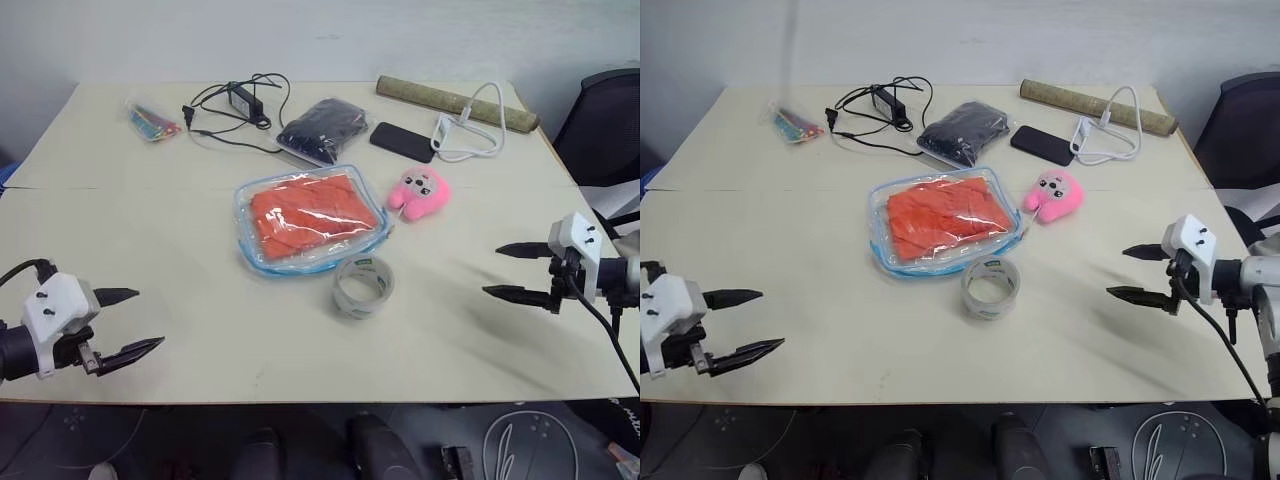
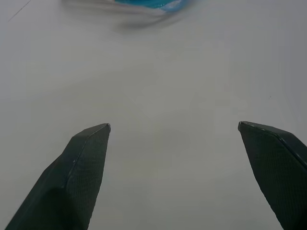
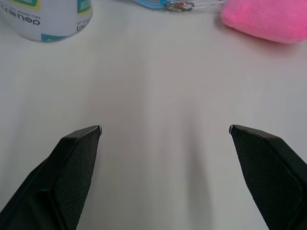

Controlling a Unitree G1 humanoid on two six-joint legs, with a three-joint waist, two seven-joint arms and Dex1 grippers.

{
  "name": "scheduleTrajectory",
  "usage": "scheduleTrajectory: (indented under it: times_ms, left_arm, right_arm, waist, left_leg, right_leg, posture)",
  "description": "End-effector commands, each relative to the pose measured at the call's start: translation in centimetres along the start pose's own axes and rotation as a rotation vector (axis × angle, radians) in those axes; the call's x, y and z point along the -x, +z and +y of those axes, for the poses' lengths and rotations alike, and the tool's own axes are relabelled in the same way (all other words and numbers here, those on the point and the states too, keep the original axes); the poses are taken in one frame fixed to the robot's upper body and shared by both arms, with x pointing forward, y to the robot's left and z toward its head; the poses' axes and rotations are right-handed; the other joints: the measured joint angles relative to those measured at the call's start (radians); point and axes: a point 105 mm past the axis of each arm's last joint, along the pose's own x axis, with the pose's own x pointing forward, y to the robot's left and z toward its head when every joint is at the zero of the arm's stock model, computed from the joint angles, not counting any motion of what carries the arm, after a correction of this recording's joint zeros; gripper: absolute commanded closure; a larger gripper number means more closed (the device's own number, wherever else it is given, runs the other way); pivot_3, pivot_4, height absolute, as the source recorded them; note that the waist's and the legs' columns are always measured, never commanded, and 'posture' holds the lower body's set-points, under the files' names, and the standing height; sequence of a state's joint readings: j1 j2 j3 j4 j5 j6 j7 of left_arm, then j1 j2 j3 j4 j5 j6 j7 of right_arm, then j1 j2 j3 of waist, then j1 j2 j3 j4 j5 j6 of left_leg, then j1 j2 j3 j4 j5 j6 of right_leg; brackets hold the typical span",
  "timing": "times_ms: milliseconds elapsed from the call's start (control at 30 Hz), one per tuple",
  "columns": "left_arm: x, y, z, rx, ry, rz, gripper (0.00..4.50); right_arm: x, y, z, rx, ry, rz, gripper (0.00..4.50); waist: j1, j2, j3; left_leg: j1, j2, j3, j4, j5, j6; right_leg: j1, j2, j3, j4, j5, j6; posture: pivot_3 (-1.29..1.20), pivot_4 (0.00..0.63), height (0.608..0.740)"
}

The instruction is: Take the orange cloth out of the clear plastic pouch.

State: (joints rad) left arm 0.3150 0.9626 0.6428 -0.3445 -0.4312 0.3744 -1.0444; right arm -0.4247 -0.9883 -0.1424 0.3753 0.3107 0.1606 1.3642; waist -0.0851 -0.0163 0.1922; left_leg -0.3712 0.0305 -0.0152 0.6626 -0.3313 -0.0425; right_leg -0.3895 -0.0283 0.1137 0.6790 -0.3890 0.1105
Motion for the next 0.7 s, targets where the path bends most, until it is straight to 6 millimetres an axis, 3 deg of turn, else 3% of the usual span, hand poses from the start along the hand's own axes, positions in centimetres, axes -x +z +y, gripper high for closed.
scheduleTrajectory:
  times_ms: [33, 700]
  left_arm:
    - [0.3, 0.6, -0.1, -0.027, -0.012, -0.005, 0.0]
    - [-0.9, 1.7, -0.2, -0.001, -0.057, -0.066, 0.0]
  right_arm:
    - [1.4, 1.6, -0.5, 0.051, -0.012, -0.012, 0.02]
    - [1.2, 2.8, 0.0, 0.051, 0.025, -0.021, 0.02]
  waist:
    - [0.0, 0.0, 0.0]
    - [0.0, 0.0, 0.0]
  left_leg:
    - [0.0, 0.0, 0.0, 0.0, 0.0, 0.0]
    - [0.0, 0.0, 0.0, 0.001, 0.0, 0.0]
  right_leg:
    - [0.0, 0.0, 0.0, 0.0, 0.0, 0.0]
    - [0.0, 0.0, 0.0, 0.001, 0.0, 0.0]
  posture:
    - [0.0, 0.15, 0.74]
    - [0.0, 0.15, 0.74]
